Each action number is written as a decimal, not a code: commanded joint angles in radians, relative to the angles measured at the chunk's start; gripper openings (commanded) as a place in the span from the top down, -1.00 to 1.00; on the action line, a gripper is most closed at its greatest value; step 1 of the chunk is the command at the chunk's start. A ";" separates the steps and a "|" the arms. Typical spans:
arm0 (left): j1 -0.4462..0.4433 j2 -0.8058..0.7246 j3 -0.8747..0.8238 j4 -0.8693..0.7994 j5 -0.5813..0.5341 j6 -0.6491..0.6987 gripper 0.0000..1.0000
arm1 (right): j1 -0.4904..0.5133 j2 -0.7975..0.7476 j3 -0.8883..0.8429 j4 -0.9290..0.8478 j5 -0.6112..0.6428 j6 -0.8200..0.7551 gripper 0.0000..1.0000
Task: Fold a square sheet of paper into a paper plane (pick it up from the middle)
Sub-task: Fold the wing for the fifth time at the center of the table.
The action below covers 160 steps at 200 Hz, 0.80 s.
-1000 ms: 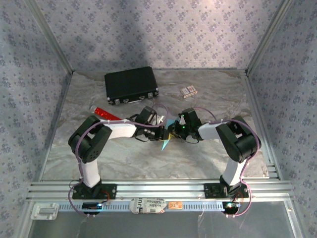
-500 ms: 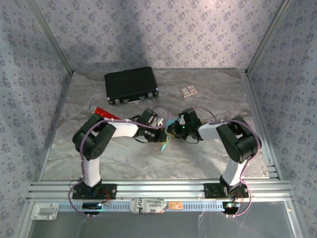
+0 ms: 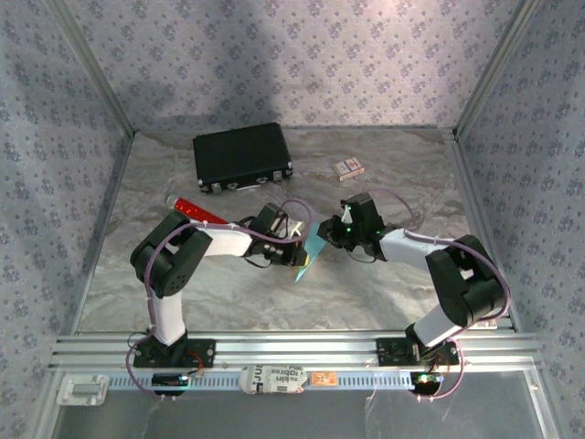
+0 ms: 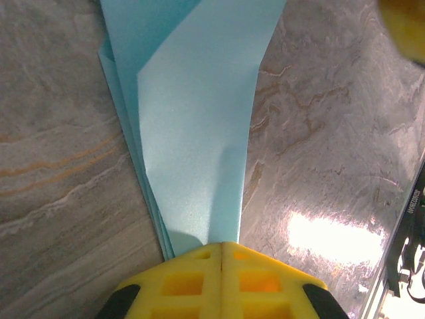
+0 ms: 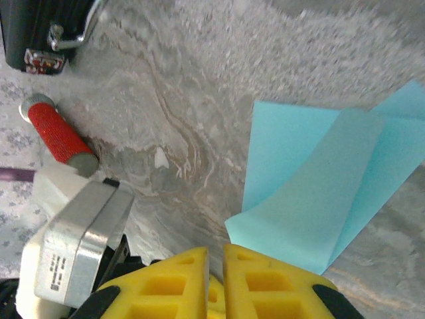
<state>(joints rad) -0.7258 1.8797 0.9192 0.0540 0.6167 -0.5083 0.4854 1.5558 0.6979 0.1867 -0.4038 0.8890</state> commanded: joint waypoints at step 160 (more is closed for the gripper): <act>-0.009 0.057 -0.050 -0.190 0.005 0.033 1.00 | -0.046 0.132 0.008 -0.044 0.104 0.017 0.71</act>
<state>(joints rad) -0.7258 1.8797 0.9192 0.0525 0.6170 -0.4969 0.4755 1.7111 0.7349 0.1726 -0.3477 0.8967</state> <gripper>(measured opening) 0.042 0.143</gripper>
